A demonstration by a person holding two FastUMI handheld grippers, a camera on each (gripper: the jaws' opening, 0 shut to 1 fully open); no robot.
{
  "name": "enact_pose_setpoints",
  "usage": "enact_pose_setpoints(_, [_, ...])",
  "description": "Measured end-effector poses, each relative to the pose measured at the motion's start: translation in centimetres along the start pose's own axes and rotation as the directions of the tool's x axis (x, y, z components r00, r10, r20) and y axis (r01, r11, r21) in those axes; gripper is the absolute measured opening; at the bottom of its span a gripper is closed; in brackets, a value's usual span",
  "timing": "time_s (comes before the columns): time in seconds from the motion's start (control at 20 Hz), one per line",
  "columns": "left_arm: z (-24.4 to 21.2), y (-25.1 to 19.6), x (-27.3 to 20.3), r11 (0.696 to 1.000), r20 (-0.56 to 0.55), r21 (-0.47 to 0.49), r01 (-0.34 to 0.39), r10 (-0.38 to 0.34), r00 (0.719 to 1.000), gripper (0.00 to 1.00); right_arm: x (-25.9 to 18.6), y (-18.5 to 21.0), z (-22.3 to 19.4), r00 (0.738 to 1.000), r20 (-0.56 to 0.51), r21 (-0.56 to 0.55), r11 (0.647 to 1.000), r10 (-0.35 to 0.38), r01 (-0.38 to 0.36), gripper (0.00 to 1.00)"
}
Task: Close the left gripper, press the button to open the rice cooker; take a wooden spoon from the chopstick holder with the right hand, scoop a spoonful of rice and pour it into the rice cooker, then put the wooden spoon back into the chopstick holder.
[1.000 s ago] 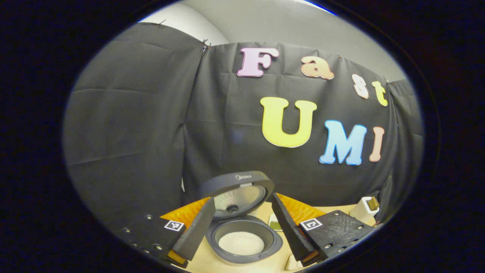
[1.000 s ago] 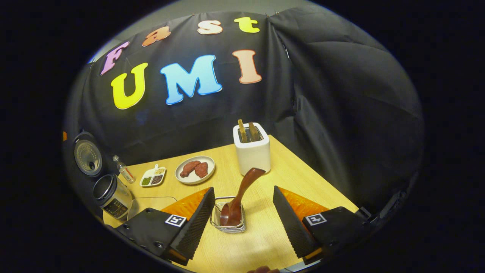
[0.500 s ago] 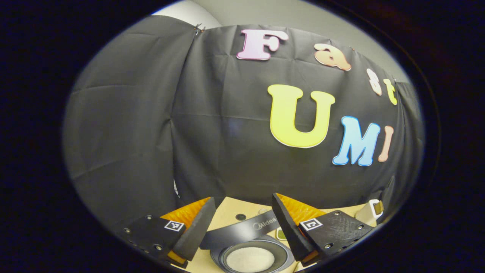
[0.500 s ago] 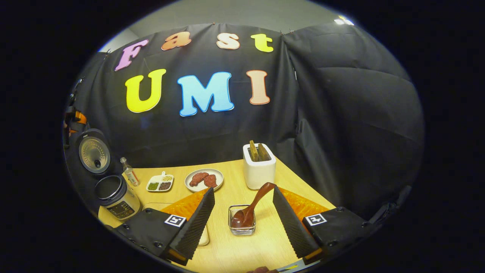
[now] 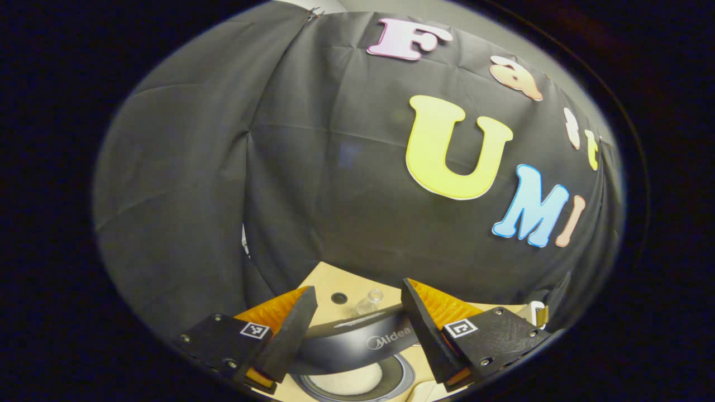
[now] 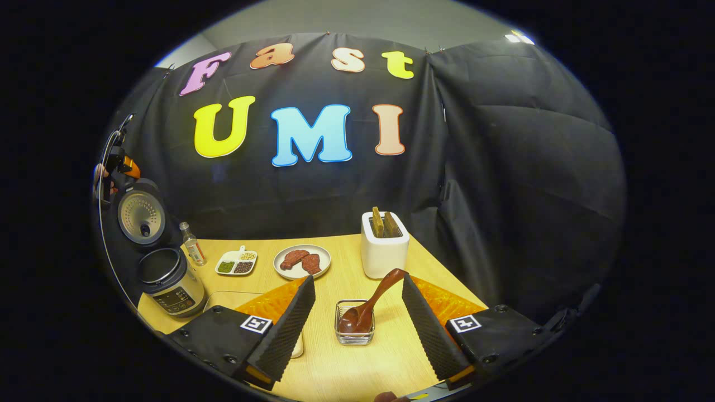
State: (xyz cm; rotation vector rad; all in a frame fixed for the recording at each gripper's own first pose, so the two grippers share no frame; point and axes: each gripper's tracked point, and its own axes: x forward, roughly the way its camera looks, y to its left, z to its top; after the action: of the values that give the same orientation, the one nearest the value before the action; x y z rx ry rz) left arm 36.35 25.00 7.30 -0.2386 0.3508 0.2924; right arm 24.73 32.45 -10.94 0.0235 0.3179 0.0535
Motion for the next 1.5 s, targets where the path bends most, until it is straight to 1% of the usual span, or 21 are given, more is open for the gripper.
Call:
enact_pose_setpoints(0.15, [-2.0,-0.6,-0.4,1.0,-0.069,-0.006,0.006,-0.006,0.998,0.98,0.2,0.4,-0.1,1.0,-0.003,0.036,0.999,0.021,-0.021,0.99])
enact_pose_setpoints(0.3, [-5.1,-2.2,-2.9,1.0,-0.132,0.008,0.001,0.0,0.991,0.98,0.4,0.1,-0.2,0.999,-0.004,0.036,0.999,0.038,-0.038,0.99])
enact_pose_setpoints(0.4, [-6.7,-3.0,-3.6,1.0,-0.167,0.026,0.005,0.0,0.986,0.97,0.5,-0.1,-0.3,0.999,-0.006,0.037,0.998,0.044,-0.044,0.99])
enact_pose_setpoints(0.5, [-8.9,-3.7,-4.1,1.0,-0.212,0.017,0.009,-0.005,0.977,0.98,0.5,-0.1,-0.5,0.998,-0.014,0.049,0.997,0.053,-0.052,0.99])
enact_pose_setpoints(0.55, [-10.3,-3.9,-4.4,1.0,-0.24,0.0,0.011,-0.011,0.971,0.97,0.6,-0.1,-0.7,0.998,-0.021,0.055,0.997,0.057,-0.056,0.94])
enact_pose_setpoints(0.6, [-11.4,-4.0,-4.8,1.0,-0.263,-0.017,0.012,-0.016,0.965,0.97,0.5,-0.2,-0.8,0.998,-0.027,0.058,0.997,0.06,-0.058,0.98])
enact_pose_setpoints(0.65, [-12.7,-4.2,-4.9,1.0,-0.281,-0.029,0.01,-0.018,0.96,0.97,0.5,-0.3,-0.8,0.998,-0.03,0.059,0.997,0.061,-0.059,0.98])
enact_pose_setpoints(0.75, [-14.8,-4.4,-4.9,1.0,-0.3,-0.01,0.013,-0.016,0.954,0.98,0.8,-0.6,-1.0,0.998,-0.035,0.054,0.997,0.061,-0.059,0.98])
enact_pose_setpoints(0.85, [-16.5,-4.8,-5.2,0.999,-0.325,0.03,0.017,-0.006,0.946,0.96,0.9,-0.8,-1.2,0.997,-0.041,0.051,0.997,0.067,-0.065,0.98])
enact_pose_setpoints(0.95, [-18.6,-4.9,-5.3,0.999,-0.365,0.049,0.011,0.008,0.931,0.98,0.9,-0.9,-1.5,0.996,-0.049,0.046,0.996,0.075,-0.073,0.98])
enact_pose_setpoints(1.15, [-22.9,-5.2,-5.8,0.999,-0.443,0.041,-0.003,0.021,0.896,0.98,0.8,-1.4,-1.9,0.995,-0.065,0.032,0.996,0.079,-0.077,0.98])
enact_pose_setpoints(1.3, [-25.6,-5.2,-5.4,0.999,-0.483,0.032,-0.027,0.039,0.875,0.98,0.6,-1.4,-2.1,0.993,-0.075,0.049,0.995,0.089,-0.086,0.98])
enact_pose_setpoints(1.45, [-26.8,-4.9,-5.1,0.997,-0.495,0.06,-0.058,0.08,0.865,0.98,0.7,-2.0,-2.0,0.994,-0.074,0.055,0.996,0.079,-0.075,0.98])
enact_pose_setpoints(1.5, [-26.8,-5.1,-4.9,0.995,-0.482,0.077,-0.061,0.091,0.871,0.97,0.7,-2.2,-2.1,0.994,-0.075,0.061,0.996,0.077,-0.073,0.98])
